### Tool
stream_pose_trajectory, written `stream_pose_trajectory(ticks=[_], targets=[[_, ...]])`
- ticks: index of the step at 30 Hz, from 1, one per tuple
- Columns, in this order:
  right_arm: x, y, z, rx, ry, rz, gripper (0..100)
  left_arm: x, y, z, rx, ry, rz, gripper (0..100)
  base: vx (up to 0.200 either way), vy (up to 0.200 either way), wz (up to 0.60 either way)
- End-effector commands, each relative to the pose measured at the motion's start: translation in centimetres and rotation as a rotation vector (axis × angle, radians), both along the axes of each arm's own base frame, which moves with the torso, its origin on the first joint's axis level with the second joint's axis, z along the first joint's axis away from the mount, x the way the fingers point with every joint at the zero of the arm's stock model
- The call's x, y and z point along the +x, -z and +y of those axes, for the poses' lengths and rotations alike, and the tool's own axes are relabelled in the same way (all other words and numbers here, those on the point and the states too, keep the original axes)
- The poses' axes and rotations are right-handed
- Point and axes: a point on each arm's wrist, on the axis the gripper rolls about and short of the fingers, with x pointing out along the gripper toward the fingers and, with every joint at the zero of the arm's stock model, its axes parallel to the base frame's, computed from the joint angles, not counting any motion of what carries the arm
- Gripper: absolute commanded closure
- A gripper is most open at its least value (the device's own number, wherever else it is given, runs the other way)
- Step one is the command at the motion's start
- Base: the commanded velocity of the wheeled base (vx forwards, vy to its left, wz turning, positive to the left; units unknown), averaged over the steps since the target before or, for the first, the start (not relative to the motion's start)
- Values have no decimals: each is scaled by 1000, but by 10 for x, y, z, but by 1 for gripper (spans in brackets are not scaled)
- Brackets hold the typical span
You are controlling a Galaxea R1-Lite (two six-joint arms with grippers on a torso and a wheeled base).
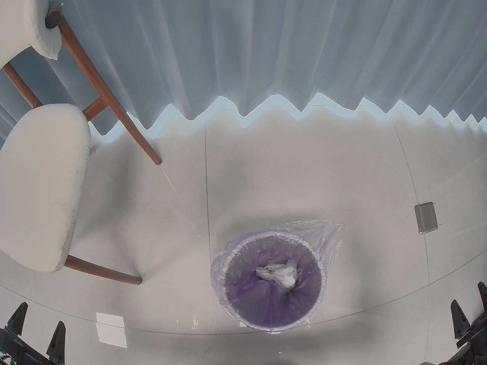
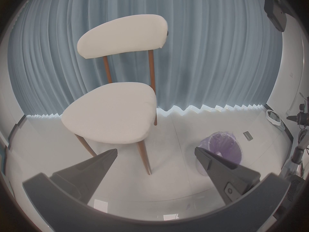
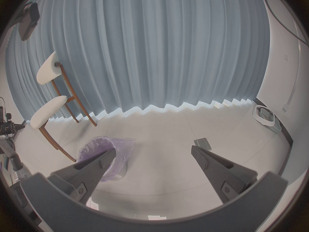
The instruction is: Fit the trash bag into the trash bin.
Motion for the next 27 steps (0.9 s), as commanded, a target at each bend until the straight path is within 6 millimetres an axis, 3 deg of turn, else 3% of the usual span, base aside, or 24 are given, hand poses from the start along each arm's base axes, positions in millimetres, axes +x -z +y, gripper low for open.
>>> stream_pose_trajectory(ticks=[1,7,16,22,27], targets=[[1,5,0,-5,-1,21,0,-1,5,0,-1,-12,-12,0,0,200,0],[1,5,0,-19,-3,22,0,-3,5,0,-9,-26,-33,0,0,200,0],[1,5,0,-22,-5,23,0,-3,6,0,-3,-24,-32,0,0,0,0],[1,5,0,-22,-5,23,0,-3,5,0,-3,-21,-33,0,-200,0,0],[1,5,0,-24,-5,25,0,-3,5,0,-3,-21,-33,0,0,0,0]])
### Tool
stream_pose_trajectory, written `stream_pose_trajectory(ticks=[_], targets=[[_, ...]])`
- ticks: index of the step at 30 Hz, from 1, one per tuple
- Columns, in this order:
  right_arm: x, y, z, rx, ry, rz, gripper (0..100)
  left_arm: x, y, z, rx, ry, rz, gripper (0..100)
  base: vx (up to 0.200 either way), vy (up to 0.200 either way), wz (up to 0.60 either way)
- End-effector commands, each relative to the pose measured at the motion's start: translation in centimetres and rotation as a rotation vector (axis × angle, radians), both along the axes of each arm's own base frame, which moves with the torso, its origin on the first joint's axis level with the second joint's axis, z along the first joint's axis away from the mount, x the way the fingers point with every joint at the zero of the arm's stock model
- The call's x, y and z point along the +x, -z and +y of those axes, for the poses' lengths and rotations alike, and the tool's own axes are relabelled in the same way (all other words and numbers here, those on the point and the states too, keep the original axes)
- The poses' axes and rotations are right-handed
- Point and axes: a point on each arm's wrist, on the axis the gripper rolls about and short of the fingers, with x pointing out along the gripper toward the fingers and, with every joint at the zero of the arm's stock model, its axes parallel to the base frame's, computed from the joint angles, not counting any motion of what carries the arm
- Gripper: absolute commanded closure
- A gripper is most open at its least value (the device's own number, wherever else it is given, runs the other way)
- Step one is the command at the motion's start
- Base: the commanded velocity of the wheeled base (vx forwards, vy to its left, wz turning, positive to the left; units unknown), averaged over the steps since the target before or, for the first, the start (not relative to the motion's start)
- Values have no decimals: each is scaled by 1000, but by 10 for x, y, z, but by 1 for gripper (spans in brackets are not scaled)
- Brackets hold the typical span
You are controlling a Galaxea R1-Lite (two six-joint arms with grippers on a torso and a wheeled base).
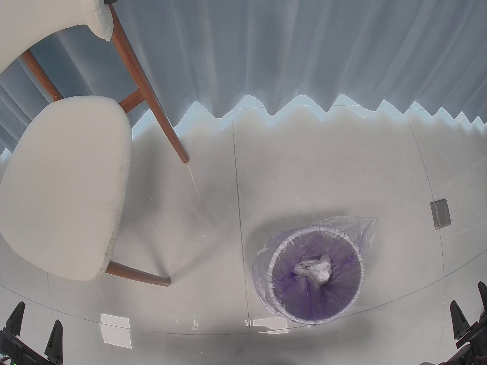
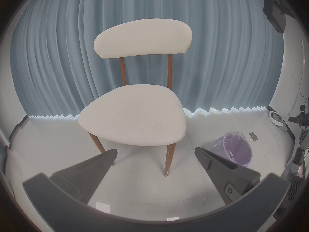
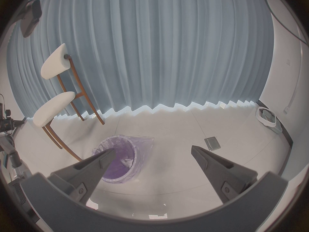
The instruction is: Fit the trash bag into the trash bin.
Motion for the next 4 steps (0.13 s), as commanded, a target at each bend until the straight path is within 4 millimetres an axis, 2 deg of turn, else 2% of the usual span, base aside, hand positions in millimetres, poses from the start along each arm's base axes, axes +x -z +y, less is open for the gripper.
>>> stream_pose_trajectory(ticks=[1,4], targets=[[1,5,0,-2,0,22,0,0,5,0,1,0,1,0,0,0,0],[1,5,0,-2,0,22,0,0,5,0,1,0,1,0,0,0,0]])
